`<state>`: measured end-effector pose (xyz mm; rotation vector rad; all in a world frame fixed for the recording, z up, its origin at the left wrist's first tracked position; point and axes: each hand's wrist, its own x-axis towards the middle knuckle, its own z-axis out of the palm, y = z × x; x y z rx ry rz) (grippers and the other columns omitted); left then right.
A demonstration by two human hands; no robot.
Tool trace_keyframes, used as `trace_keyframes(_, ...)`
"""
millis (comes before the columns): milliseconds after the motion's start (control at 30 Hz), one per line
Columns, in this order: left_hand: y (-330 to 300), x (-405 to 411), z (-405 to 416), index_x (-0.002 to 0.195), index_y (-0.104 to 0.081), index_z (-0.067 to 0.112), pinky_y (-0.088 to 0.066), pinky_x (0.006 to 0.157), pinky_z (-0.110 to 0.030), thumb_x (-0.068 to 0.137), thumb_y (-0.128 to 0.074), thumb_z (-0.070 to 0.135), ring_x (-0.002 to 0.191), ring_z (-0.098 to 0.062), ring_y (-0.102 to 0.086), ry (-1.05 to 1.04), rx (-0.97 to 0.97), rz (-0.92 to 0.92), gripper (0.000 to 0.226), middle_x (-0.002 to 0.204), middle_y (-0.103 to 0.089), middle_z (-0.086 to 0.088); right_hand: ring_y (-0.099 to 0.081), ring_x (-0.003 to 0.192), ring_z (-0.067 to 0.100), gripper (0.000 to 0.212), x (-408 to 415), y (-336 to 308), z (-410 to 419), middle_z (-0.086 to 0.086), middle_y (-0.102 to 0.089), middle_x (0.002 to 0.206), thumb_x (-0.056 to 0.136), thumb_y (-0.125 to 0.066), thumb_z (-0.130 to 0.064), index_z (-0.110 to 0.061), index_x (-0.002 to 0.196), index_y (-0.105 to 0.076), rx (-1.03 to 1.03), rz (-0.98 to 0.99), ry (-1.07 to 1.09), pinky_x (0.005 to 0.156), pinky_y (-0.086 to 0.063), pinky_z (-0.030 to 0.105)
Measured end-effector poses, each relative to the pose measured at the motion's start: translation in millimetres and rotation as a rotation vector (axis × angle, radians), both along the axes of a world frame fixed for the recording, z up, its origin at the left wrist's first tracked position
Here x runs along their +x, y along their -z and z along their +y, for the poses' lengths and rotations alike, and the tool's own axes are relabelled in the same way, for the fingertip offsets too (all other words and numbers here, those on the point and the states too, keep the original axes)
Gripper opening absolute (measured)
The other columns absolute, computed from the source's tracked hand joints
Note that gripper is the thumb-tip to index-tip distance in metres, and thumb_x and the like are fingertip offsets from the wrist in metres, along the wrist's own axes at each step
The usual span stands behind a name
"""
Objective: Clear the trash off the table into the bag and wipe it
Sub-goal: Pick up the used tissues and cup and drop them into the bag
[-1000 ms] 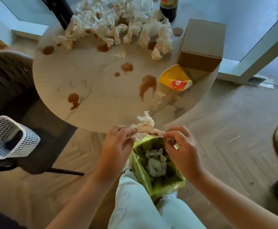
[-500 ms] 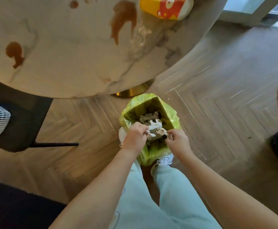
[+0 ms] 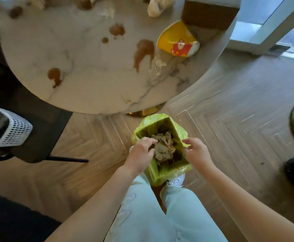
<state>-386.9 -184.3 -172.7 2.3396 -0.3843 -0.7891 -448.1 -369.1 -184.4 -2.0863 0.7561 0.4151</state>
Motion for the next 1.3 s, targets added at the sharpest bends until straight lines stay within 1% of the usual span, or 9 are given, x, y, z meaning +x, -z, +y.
trace_keyframes(133, -56.8, 8.2, -3.9, 0.117, -0.061, 0.013, -0.034, 0.094, -0.005, 0.087, -0.057, 0.004, 0.107, -0.008, -0.054, 0.019, -0.150, -0.134, 0.031, 0.112, -0.061, 0.000, -0.059, 0.088, 0.020, 0.022, 31.1, -56.2, -1.7, -0.001, -0.057, 0.094, 0.085, -0.057, 0.000, -0.007, 0.104, -0.066, -0.069, -0.297, -0.042, 0.077, -0.044, 0.022)
trace_keyframes(267, -103.7, 42.4, -10.8, 0.114, -0.063, 0.010, -0.044, 0.094, -0.019, 0.086, -0.056, 0.002, 0.103, -0.011, -0.058, -0.061, -0.279, -0.215, 0.029, 0.108, -0.063, 0.000, -0.058, 0.082, 0.014, 0.018, 81.2, -114.8, -5.2, 0.001, -0.060, 0.094, 0.084, -0.059, 0.001, -0.004, 0.100, -0.067, -0.134, -0.580, -0.111, 0.077, -0.046, 0.019)
trace_keyframes(367, -133.8, 82.4, -13.6, 0.111, -0.064, 0.006, -0.038, 0.084, -0.001, 0.086, -0.057, -0.002, 0.095, -0.004, -0.057, -0.104, -0.311, -0.295, 0.028, 0.104, -0.062, 0.002, -0.057, 0.085, 0.013, 0.017, 124.2, -146.0, -4.3, 0.002, -0.060, 0.097, 0.085, -0.059, 0.001, -0.003, 0.099, -0.068, -0.169, -0.684, -0.096, 0.078, -0.045, 0.018)
trace_keyframes(467, -148.2, 141.0, -16.6, 0.107, -0.066, 0.007, -0.033, 0.079, 0.003, 0.083, -0.059, -0.003, 0.089, -0.004, -0.054, -0.091, -0.273, -0.449, 0.027, 0.100, -0.062, -0.001, -0.055, 0.087, 0.012, 0.019, 173.6, -166.3, -4.6, 0.000, -0.057, 0.097, 0.083, -0.059, 0.002, -0.003, 0.099, -0.068, -0.186, -0.730, -0.059, 0.079, -0.041, 0.017)
trace_keyframes(633, -147.2, 246.0, -45.0, 0.109, -0.064, 0.006, -0.036, 0.090, -0.018, 0.081, -0.063, 0.005, 0.102, -0.023, -0.056, 0.007, -0.178, -0.615, 0.028, 0.106, -0.061, -0.012, -0.056, 0.089, 0.016, 0.026, 265.4, -174.7, -12.3, 0.007, -0.059, 0.106, 0.085, -0.055, 0.000, -0.004, 0.109, -0.064, -0.275, -0.685, 0.000, 0.076, -0.034, 0.009)
trace_keyframes(900, -109.1, 352.3, -106.9, 0.124, -0.055, 0.013, -0.041, 0.096, -0.040, 0.086, -0.060, 0.021, 0.114, -0.030, -0.042, 0.276, -0.088, -0.595, 0.038, 0.125, -0.050, -0.011, -0.047, 0.112, 0.029, 0.036, 381.2, -142.4, -36.1, 0.015, -0.050, 0.119, 0.088, -0.052, -0.003, -0.003, 0.123, -0.053, -0.407, -0.420, -0.035, 0.090, -0.036, 0.025)
trace_keyframes(1033, -83.8, 366.3, -114.2, 0.103, -0.061, 0.007, -0.048, 0.080, -0.043, 0.085, -0.055, 0.013, 0.093, -0.033, -0.050, 0.354, -0.062, -0.621, 0.020, 0.102, -0.055, -0.015, -0.044, 0.110, 0.033, 0.030, 396.9, -124.5, -42.0, 0.015, -0.048, 0.116, 0.090, -0.054, -0.013, -0.008, 0.120, -0.056, -0.434, -0.330, -0.097, 0.100, -0.039, 0.040)
trace_keyframes(1200, -86.7, 364.8, -106.8, 0.098, -0.063, -0.002, -0.048, 0.067, -0.038, 0.081, -0.054, -0.009, 0.075, -0.038, -0.053, 0.306, -0.208, -0.665, 0.020, 0.086, -0.052, -0.024, -0.049, 0.096, 0.032, 0.010, 392.3, -118.6, -39.5, 0.017, -0.051, 0.103, 0.084, -0.058, -0.004, -0.001, 0.093, -0.062, -0.535, -0.321, -0.071, 0.083, -0.043, 0.035)
trace_keyframes(1300, -82.9, 361.8, -98.0, 0.081, -0.064, -0.003, -0.051, 0.060, -0.039, 0.075, -0.057, -0.014, 0.068, -0.036, -0.054, 0.309, -0.243, -0.665, 0.015, 0.079, -0.053, -0.023, -0.050, 0.095, 0.030, 0.011, 380.4, -120.9, -37.3, 0.016, -0.053, 0.103, 0.080, -0.060, 0.001, -0.002, 0.090, -0.063, -0.525, -0.354, -0.051, 0.079, -0.042, 0.031)
